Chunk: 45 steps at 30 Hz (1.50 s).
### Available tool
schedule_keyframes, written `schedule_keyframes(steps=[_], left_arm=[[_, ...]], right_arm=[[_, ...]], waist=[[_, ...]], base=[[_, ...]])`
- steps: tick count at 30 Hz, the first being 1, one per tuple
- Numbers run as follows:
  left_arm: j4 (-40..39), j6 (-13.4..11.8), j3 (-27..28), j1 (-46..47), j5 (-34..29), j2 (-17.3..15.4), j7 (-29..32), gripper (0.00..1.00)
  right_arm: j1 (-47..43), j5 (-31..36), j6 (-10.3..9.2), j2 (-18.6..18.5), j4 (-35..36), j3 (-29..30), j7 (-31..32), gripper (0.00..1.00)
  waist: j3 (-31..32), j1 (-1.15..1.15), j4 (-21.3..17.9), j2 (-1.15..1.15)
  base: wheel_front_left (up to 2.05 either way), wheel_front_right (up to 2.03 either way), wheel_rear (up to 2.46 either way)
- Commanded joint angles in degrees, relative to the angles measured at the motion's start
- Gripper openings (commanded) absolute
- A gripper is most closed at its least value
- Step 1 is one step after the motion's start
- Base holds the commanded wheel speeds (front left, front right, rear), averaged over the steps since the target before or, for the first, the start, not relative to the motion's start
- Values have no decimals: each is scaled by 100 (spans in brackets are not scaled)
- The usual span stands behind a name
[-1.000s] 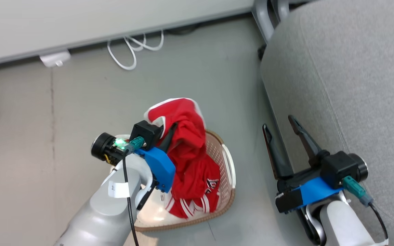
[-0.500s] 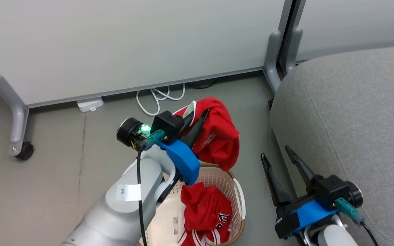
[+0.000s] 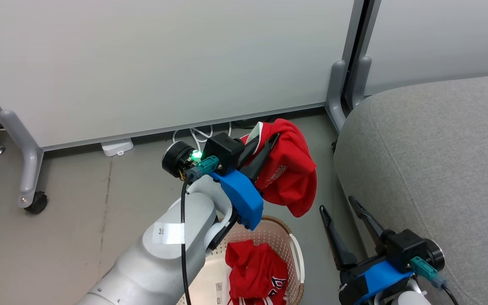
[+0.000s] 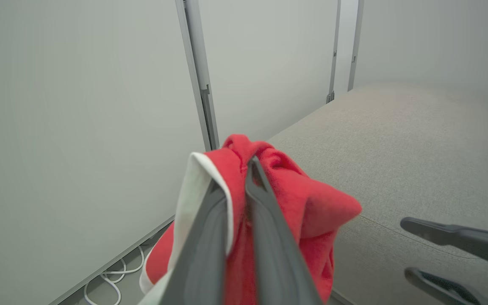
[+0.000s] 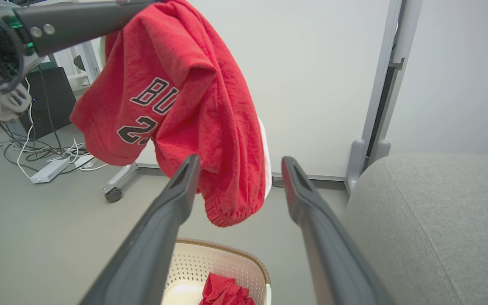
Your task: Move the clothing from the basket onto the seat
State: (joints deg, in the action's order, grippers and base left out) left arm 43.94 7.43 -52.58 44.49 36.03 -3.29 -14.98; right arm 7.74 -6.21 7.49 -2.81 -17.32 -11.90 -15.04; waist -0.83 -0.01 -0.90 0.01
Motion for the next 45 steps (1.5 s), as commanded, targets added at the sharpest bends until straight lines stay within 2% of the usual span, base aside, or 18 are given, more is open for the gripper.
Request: schedule_keyframes(steps=[1, 16, 27, 41, 42, 43, 44, 45], left_arm=[[17, 6, -30, 79, 40, -6, -20, 0], [50, 6, -321, 144, 320, 17, -26, 0], [-57, 6, -455, 153, 371, 29, -29, 0], [-108, 6, -566, 235, 412, 37, -30, 0], [-112, 6, -573, 239, 415, 38, -30, 0], [-113, 6, -582, 241, 418, 39, -30, 0], [-114, 6, -584, 243, 423, 39, -30, 0], [-110, 6, -586, 245, 421, 38, -30, 0]], right_arm=[[-85, -43, 1, -14, -26, -11, -22, 100], [456, -70, 1, -14, -404, -333, 242, 100], [1475, 46, 1, -14, -1217, -506, 600, 100], [2411, -401, 1, -14, -2471, -1336, 622, 100], [2453, -457, 1, -14, -2543, -1382, 594, 77], [2492, -513, 1, -14, -2602, -1422, 559, 35], [2520, -563, 1, -14, -2658, -1457, 526, 11], [2545, -594, 1, -14, -2699, -1484, 476, 0]], waist=[[10, 1, -10, -1], [-32, 1, 73, -1], [-122, 1, 227, -1], [-223, 1, 283, -1], [-229, 1, 284, -1], [-233, 1, 285, -1], [-235, 1, 284, -1], [-236, 1, 282, -1]], base=[[0, 0, 0], [0, 0, 0], [0, 0, 0], [0, 0, 0], [0, 0, 0], [0, 0, 0], [0, 0, 0], [0, 0, 0]])
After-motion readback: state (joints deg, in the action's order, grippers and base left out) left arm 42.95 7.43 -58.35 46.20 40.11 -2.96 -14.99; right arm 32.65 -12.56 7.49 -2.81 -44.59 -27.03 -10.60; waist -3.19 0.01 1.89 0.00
